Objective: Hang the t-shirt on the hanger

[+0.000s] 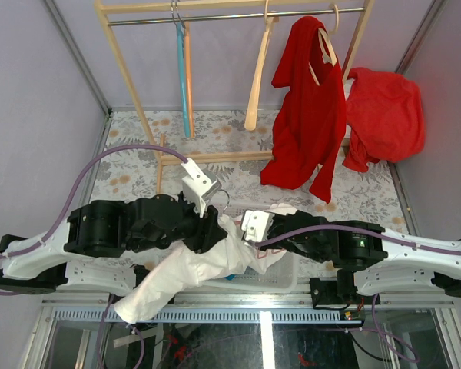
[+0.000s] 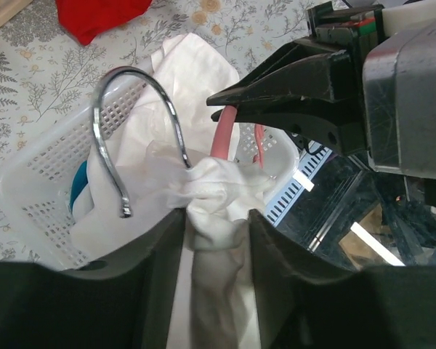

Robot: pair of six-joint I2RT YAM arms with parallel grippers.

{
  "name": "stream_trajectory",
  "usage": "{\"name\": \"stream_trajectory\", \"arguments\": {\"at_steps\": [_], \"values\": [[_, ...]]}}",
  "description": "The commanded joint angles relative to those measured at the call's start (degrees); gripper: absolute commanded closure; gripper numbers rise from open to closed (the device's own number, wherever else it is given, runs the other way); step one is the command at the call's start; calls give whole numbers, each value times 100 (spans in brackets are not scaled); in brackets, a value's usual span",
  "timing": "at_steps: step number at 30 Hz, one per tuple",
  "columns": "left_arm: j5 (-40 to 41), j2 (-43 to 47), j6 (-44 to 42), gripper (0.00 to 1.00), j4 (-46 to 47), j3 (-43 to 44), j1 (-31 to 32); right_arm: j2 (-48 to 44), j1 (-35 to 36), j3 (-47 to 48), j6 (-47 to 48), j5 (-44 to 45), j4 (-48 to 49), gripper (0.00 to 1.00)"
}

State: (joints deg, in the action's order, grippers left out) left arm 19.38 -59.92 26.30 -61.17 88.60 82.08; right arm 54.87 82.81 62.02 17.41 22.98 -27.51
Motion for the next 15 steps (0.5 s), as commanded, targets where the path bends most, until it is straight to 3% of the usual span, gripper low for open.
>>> {"name": "stream_trajectory", "arguments": {"at_steps": [1,7,15], "values": [[-59,83,66,55,-160,60,20,-321,-1,434,-179,23,897,100],[-22,80,68,43,-310,355,6,-360,3,323,-184,86,966,100],[-178,-105,75,41,-372,314,18,-306,-1,421,-106,93,1042,100]]}}
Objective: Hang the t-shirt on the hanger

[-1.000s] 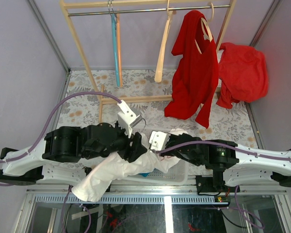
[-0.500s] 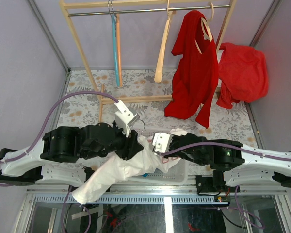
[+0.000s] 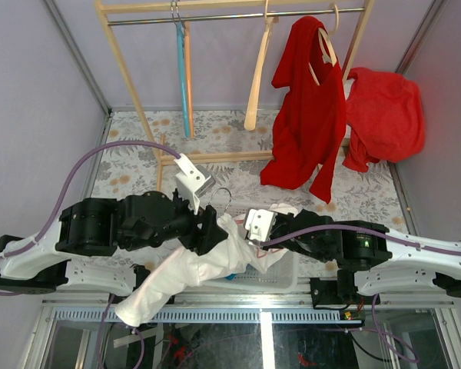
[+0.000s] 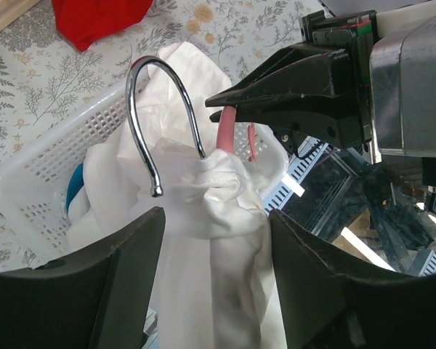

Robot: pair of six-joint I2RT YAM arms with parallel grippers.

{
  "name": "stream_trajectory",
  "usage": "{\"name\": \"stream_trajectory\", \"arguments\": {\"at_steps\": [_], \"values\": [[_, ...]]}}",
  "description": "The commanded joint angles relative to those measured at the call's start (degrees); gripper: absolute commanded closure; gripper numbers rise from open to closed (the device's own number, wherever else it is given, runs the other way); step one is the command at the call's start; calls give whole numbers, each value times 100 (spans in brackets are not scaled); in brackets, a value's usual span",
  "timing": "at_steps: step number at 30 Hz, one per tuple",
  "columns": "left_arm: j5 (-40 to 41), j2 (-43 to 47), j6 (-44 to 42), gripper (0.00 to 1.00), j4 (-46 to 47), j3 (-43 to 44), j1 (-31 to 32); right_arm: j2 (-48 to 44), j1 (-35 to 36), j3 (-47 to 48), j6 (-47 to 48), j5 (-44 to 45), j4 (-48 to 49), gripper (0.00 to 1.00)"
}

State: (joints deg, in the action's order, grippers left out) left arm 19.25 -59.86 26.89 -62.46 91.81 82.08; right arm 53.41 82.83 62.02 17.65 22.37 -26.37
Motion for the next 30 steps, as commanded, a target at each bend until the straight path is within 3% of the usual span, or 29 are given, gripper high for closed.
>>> {"name": "stream_trajectory", "arguments": {"at_steps": [1,8,14,17,24,30], "values": [[-199,-129,17,41,-218,-65,17,-151,-3,450,-112,145,950,100],[-239,50,107,43,-10,-444,18,-156,-3,568,16,123,1135,100],[-262,85,136,51,99,-598,14,-241,-2,588,83,119,1348,100],[-347,134,110,60,292,-760,18,-226,1,612,113,119,1451,100],[-414,305,115,90,555,-1019,14,-184,-1,751,164,116,1552,100],[-263,351,97,97,708,-1034,14,-164,-3,641,130,33,1812,100]]}}
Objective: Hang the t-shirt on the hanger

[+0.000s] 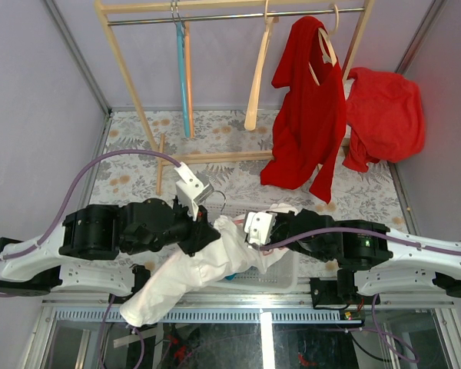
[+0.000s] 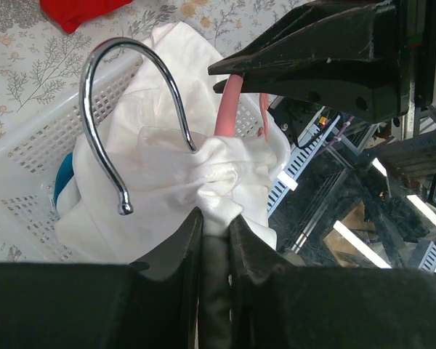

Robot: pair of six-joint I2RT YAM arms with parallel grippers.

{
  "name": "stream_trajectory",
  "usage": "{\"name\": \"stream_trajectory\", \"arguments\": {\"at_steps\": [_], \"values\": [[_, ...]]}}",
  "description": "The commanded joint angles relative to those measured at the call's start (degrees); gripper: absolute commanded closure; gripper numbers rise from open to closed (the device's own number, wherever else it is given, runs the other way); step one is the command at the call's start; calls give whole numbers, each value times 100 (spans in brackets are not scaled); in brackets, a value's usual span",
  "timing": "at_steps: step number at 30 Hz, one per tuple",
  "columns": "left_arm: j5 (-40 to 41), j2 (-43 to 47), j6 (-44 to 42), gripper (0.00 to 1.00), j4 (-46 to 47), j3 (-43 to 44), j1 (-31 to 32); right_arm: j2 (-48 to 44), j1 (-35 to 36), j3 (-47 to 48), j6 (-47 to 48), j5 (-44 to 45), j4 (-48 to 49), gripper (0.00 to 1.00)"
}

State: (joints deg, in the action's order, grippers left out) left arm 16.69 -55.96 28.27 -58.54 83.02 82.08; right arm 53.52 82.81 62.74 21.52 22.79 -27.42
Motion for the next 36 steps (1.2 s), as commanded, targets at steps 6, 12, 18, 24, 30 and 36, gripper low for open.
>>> {"name": "stream_trajectory", "arguments": {"at_steps": [6,12,18,24,30,36], "values": [[550,-39,-49,100,262,-7,10,-97,-3,556,-328,12,1938,100],[940,-174,-235,100,53,220,8,-105,-5,976,-1003,235,1174,72],[1169,-466,-450,100,-236,714,8,-135,-1,1494,-1964,838,48,57],[1168,-626,-586,100,-462,1087,5,-386,-2,1797,-3057,1130,-990,51],[903,-580,-667,100,-735,1718,15,-1042,-1,1390,-4528,243,-1369,45],[573,-572,-852,100,-790,2398,13,-1627,-1,756,-5249,-189,-1087,35]]}}
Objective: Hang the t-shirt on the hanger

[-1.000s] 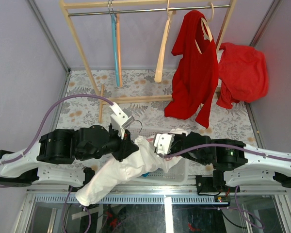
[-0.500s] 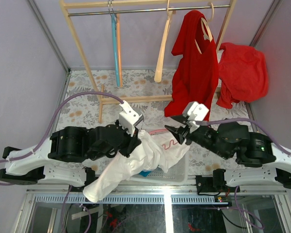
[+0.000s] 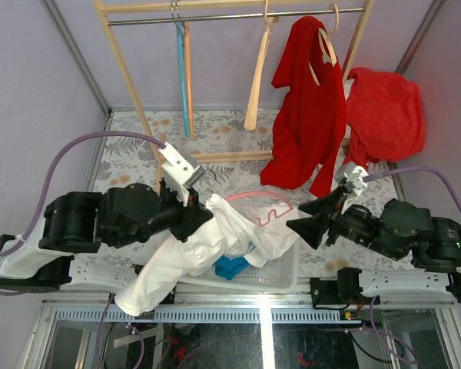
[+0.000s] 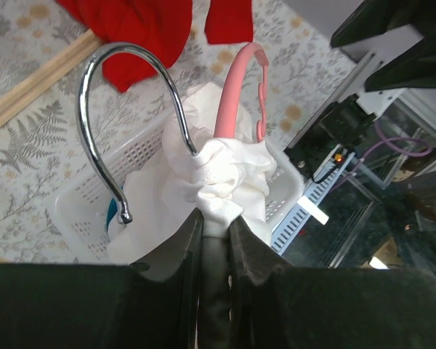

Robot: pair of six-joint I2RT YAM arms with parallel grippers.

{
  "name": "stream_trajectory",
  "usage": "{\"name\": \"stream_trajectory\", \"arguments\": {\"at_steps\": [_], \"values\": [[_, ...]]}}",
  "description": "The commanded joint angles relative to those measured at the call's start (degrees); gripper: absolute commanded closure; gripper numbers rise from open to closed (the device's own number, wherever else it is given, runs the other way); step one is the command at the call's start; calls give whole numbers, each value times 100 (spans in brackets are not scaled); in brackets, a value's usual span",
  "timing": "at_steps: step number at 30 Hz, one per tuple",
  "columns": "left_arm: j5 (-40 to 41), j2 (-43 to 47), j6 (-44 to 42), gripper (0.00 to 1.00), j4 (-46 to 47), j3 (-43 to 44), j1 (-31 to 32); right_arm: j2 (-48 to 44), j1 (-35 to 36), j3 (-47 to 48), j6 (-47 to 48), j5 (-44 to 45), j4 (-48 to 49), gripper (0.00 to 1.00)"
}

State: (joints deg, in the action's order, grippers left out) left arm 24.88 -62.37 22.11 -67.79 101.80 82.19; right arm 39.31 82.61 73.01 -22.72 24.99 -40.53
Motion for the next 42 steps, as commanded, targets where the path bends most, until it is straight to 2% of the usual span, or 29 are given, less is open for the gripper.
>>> {"name": "stream_trajectory", "arguments": {"at_steps": [1,7,12,17,24,33,42], "values": [[-319,75,-271,100,134,627,0,-231,18,-364,-880,-454,327,34],[-585,-83,-398,100,-79,1191,6,-393,14,-1123,-1277,-882,1145,32],[-630,-139,-452,100,-191,1394,2,-1145,18,-2197,-1824,-806,1912,32],[-577,-84,-453,100,-253,1435,4,-2231,18,-3229,-2589,-370,2411,32],[-573,138,-478,100,-133,1315,-2,-3227,18,-4108,-3401,171,2802,32],[-966,356,-650,100,49,1342,3,-2951,16,-4061,-3531,311,3179,30],[-1137,567,-721,100,143,1373,4,-2102,19,-3568,-3256,841,3134,28]]}}
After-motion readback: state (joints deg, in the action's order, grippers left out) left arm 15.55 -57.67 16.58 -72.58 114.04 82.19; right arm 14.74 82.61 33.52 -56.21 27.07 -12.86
